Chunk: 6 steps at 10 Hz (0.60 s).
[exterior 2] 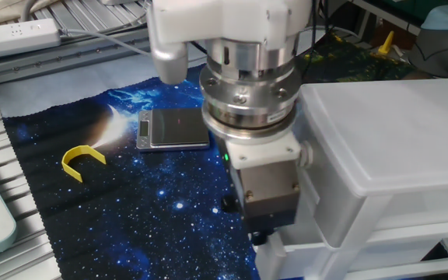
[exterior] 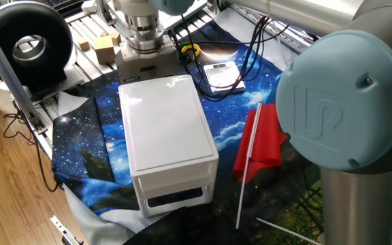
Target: Use the gripper to push and close the drawer
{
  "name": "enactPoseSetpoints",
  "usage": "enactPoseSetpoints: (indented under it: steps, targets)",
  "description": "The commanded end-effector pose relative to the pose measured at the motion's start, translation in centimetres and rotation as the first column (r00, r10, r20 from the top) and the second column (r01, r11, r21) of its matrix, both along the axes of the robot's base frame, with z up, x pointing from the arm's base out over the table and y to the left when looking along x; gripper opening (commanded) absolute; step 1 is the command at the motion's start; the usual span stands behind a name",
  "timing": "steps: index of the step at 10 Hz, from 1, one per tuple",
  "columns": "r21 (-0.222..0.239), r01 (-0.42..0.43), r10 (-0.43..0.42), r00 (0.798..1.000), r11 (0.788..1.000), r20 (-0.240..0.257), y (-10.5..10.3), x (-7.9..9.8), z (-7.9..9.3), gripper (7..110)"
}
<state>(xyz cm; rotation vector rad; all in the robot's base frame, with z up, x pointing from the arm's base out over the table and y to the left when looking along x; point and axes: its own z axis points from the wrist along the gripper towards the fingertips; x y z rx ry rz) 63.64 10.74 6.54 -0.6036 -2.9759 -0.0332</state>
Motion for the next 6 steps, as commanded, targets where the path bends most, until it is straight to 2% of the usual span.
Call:
enactPoseSetpoints:
  steps: [1,3,5,6]
  targets:
    - [0.045,0.003,-0.002,1.0,0.999,-0.031,1.2,-0.9,0.9,66]
    - [0.051,0.005,-0.003,0.999,0.999,-0.035,1.5,-1.2,0.9,66]
    - [-0.003,-0.009,0.009,1.0,1.0,0.004,-0.3,0.2,0.8,66]
    - [-0.008,-0.018,0.018,0.999,1.0,0.03,-0.9,1.2,0.9,66]
